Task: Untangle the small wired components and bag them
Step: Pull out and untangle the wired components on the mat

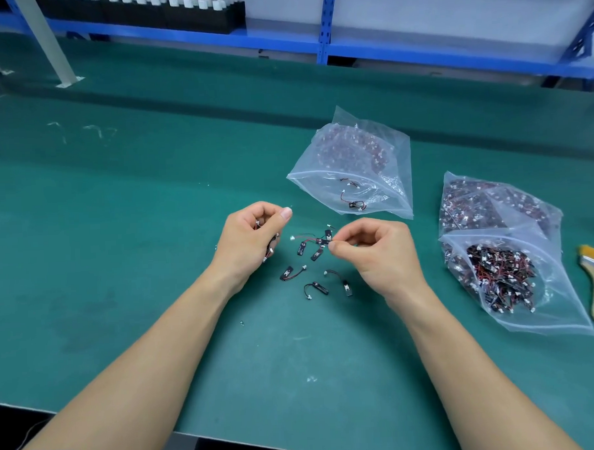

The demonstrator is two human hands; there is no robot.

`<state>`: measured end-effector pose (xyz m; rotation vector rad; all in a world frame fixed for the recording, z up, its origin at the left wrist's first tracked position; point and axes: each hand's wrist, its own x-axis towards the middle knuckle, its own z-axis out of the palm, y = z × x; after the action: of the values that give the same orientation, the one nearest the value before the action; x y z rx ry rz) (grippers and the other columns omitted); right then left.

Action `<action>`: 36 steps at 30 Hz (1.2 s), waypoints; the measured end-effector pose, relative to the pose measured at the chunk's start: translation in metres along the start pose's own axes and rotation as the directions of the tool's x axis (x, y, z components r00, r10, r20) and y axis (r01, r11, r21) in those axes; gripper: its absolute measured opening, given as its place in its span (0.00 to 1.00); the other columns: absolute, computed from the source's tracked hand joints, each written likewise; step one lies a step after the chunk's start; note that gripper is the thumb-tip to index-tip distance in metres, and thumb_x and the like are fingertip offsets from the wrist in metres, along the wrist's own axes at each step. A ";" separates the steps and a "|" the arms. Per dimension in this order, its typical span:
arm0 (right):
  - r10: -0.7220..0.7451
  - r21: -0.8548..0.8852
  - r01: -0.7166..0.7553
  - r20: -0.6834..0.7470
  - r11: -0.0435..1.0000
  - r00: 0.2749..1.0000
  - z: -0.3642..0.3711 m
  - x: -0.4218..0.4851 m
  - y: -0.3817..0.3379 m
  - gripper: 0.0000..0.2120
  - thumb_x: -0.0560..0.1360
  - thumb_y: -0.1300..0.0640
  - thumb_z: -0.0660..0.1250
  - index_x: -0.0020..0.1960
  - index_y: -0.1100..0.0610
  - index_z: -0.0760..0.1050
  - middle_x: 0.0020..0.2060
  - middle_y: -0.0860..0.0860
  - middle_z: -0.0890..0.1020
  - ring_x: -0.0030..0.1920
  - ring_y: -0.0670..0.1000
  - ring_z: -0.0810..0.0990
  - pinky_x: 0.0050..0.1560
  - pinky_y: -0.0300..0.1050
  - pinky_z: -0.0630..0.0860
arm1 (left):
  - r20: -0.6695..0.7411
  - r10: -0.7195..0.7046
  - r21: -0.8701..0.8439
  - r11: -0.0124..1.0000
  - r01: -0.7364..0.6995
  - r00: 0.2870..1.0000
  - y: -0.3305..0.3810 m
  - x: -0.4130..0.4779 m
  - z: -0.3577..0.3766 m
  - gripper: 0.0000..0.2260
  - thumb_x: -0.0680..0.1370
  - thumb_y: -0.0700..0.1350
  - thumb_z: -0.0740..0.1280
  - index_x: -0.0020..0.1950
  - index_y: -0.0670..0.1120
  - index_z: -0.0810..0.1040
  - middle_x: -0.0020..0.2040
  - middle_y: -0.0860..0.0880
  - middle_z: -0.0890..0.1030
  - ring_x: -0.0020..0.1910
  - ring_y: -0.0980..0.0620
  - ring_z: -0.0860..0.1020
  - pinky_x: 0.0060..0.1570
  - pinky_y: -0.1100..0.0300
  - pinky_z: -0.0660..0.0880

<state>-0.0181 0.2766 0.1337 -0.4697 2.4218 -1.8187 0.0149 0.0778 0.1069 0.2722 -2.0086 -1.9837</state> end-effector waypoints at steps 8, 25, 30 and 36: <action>-0.015 -0.208 -0.004 -0.087 0.978 0.996 -0.055 -0.017 0.017 0.10 0.66 0.65 0.77 0.32 0.52 0.82 0.29 0.44 0.84 0.28 0.38 0.76 0.32 0.27 0.69 | -0.040 -0.011 0.021 1.000 0.012 0.999 -0.002 0.004 -0.006 0.08 0.76 0.53 0.72 0.37 0.54 0.81 0.26 0.53 0.68 0.26 0.53 0.64 0.26 0.65 0.64; 0.114 -0.419 -0.081 0.055 0.904 0.992 -0.073 -0.039 0.032 0.05 0.68 0.56 0.75 0.34 0.48 0.84 0.29 0.46 0.84 0.29 0.42 0.77 0.36 0.40 0.75 | -0.049 -0.015 0.072 0.997 0.018 0.999 -0.002 0.003 -0.003 0.10 0.79 0.47 0.71 0.38 0.51 0.79 0.26 0.54 0.69 0.25 0.54 0.65 0.25 0.66 0.64; 0.145 -0.355 -0.091 0.127 0.930 0.981 -0.073 -0.040 0.035 0.07 0.68 0.57 0.80 0.34 0.50 0.84 0.28 0.48 0.83 0.25 0.43 0.73 0.28 0.36 0.70 | -0.050 -0.012 0.083 0.996 0.016 0.999 -0.002 0.002 -0.001 0.09 0.79 0.46 0.71 0.40 0.47 0.78 0.25 0.55 0.69 0.25 0.55 0.65 0.26 0.66 0.64; 0.075 -0.376 -0.004 0.175 0.927 0.982 -0.079 -0.040 0.035 0.08 0.75 0.59 0.74 0.40 0.47 0.84 0.32 0.43 0.85 0.26 0.41 0.70 0.30 0.31 0.66 | -0.043 -0.012 0.077 0.997 0.015 0.999 -0.001 0.002 -0.001 0.09 0.79 0.46 0.71 0.39 0.48 0.79 0.26 0.54 0.69 0.24 0.55 0.65 0.25 0.66 0.64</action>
<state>-0.0060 0.3701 0.1193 -0.5832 2.6217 -1.2277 0.0133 0.0759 0.1056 0.3440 -2.0649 -1.8942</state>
